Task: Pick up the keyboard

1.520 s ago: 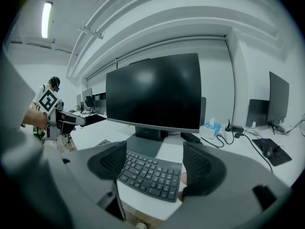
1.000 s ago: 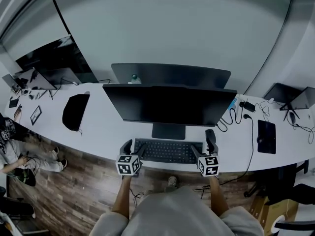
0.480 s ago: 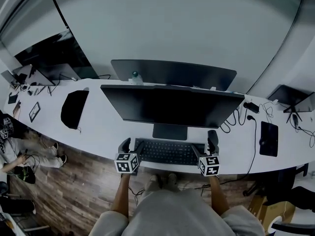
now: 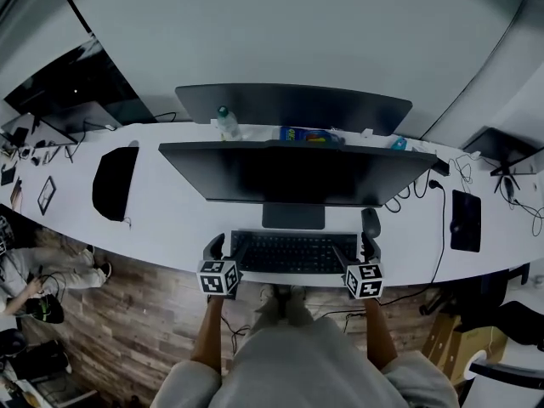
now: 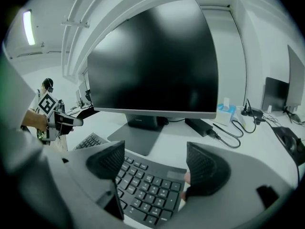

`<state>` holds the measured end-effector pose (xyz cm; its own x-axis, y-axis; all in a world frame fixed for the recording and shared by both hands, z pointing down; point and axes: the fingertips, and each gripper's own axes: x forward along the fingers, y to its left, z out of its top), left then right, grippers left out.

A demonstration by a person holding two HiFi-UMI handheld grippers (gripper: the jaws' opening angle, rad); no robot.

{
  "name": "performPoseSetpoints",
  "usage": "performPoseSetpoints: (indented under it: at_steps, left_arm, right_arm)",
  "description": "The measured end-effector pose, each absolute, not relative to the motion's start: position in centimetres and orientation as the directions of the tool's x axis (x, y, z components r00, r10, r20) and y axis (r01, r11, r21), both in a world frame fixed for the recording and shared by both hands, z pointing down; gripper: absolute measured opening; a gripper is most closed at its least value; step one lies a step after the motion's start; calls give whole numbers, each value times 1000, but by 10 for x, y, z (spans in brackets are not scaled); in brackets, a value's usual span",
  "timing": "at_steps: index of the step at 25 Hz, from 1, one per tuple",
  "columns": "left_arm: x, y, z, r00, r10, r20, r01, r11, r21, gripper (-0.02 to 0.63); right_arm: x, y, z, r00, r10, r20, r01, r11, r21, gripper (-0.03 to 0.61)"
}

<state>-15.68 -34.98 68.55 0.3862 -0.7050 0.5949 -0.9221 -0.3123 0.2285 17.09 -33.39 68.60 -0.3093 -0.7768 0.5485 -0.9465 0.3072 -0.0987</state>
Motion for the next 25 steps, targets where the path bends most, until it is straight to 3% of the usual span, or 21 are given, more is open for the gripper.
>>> performPoseSetpoints:
  at_steps: [25]
  left_arm:
    - [-157,-358,754,404,-622,671,-915,-290,281,304]
  right_arm:
    - [189,-326,771,-277,-680,679,-961,201,-190,400]
